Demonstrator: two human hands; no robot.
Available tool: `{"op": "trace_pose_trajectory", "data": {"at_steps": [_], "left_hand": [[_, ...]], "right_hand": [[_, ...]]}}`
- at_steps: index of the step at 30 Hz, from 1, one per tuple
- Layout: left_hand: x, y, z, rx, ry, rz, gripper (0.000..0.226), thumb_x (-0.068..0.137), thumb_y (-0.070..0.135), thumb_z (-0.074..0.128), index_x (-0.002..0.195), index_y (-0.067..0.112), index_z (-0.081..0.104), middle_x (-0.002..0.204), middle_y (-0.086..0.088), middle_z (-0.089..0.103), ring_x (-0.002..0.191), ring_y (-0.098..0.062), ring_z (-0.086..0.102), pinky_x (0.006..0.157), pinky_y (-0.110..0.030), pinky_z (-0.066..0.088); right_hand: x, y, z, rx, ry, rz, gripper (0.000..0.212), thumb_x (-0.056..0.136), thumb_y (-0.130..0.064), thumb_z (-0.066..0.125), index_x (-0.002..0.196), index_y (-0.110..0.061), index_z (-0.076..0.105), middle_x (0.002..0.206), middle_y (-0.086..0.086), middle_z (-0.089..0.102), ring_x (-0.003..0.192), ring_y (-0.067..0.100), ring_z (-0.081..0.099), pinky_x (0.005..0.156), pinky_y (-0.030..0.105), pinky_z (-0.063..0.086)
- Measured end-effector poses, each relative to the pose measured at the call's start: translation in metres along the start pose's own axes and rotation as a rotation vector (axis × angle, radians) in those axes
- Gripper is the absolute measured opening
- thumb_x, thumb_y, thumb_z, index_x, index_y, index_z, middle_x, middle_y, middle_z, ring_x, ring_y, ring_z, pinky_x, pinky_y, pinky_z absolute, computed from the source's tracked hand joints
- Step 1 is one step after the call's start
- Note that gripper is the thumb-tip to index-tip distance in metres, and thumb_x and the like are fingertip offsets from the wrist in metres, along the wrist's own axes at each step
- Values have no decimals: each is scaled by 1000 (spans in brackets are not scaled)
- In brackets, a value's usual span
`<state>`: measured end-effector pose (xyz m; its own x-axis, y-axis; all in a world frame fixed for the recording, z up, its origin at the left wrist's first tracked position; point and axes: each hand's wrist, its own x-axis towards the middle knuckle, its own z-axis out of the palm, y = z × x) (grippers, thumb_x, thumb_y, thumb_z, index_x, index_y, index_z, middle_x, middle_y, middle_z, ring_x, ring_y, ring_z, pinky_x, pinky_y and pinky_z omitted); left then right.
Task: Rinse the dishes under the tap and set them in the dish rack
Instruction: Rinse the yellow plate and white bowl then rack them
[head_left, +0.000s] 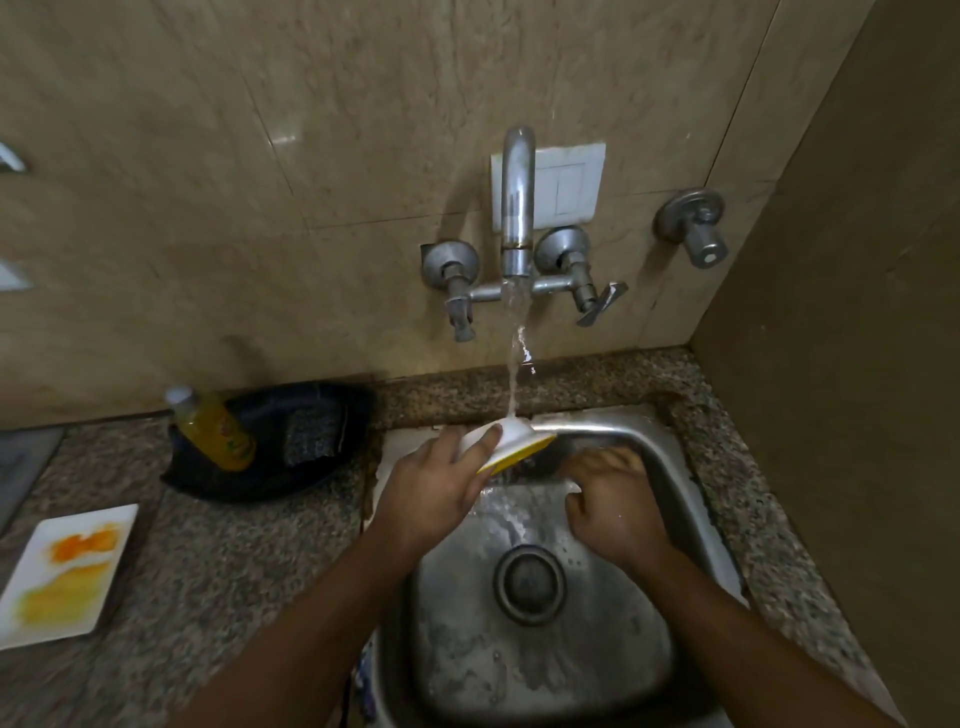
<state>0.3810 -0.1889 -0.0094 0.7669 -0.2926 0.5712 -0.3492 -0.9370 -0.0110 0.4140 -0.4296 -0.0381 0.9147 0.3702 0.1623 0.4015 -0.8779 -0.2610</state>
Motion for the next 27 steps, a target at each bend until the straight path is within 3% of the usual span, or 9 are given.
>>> {"op": "trace_pose_trajectory", "data": {"at_steps": [3, 8, 12, 14, 17, 19, 20, 24, 27], "left_hand": [[0, 2, 5, -32, 11, -86, 43, 89, 38, 47, 128, 26, 60, 105, -8, 68, 77, -26, 68, 57, -31, 57], [19, 5, 19, -397, 15, -442, 36, 96, 40, 47, 119, 24, 69, 107, -1, 72, 95, -17, 67, 79, -30, 52], [39, 7, 35, -970, 9, -1056, 47, 88, 58, 51, 85, 15, 71, 78, -8, 71, 75, -18, 65, 77, -42, 54], [46, 7, 40, -1172, -20, -1264, 42, 92, 51, 56, 81, 14, 72, 77, -7, 73, 76, -20, 67, 74, -39, 55], [50, 18, 44, -1246, -77, -1286, 33, 95, 41, 58, 83, 15, 74, 83, -7, 75, 81, -21, 69, 77, -36, 55], [52, 24, 46, -1242, -102, -1244, 33, 95, 40, 59, 80, 15, 74, 87, -8, 75, 82, -19, 68, 82, -38, 55], [53, 22, 49, -1227, -112, -1239, 34, 94, 42, 59, 78, 15, 73, 86, -9, 74, 82, -19, 67, 83, -38, 55], [49, 5, 51, -1191, -169, -1283, 48, 81, 57, 64, 84, 11, 75, 86, -11, 76, 88, -28, 72, 85, -44, 56], [45, 9, 53, -1199, -205, -1273, 55, 80, 57, 64, 88, 4, 74, 86, -15, 75, 87, -32, 71, 83, -45, 55]], "right_hand": [[-2, -4, -1, -25, 8, 26, 31, 63, -31, 57, 90, -29, 72, 93, -9, 69, 92, 17, 63, 89, 33, 34], [-4, -10, -8, 9, 38, 46, 30, 63, -29, 56, 89, -29, 71, 93, -12, 67, 92, 17, 60, 85, 33, 35], [-4, -13, -15, 126, 77, -22, 47, 69, -28, 46, 110, -21, 69, 114, 0, 68, 107, 23, 61, 92, 34, 41], [1, -18, -16, 96, 8, -88, 58, 77, -29, 43, 130, -17, 60, 134, 5, 60, 123, 24, 54, 104, 34, 39], [16, -37, -11, 21, -136, -97, 67, 96, -48, 23, 147, -9, 40, 154, 13, 37, 142, 30, 35, 116, 43, 30], [25, -56, -6, 60, -233, -71, 87, 94, -64, 1, 153, -5, 25, 160, 19, 19, 149, 32, 15, 121, 45, 16], [26, -64, -4, 88, -257, -106, 90, 92, -66, -1, 154, -4, 18, 161, 20, 12, 150, 31, 10, 122, 45, 11], [11, -53, -9, 79, -321, -372, 79, 95, -63, 19, 154, -10, 25, 161, 11, 22, 148, 26, 23, 120, 38, 9], [22, -35, -8, 4, -325, -248, 100, 84, -80, -2, 156, -12, 17, 164, 8, 9, 151, 23, 12, 123, 40, 10]]}}
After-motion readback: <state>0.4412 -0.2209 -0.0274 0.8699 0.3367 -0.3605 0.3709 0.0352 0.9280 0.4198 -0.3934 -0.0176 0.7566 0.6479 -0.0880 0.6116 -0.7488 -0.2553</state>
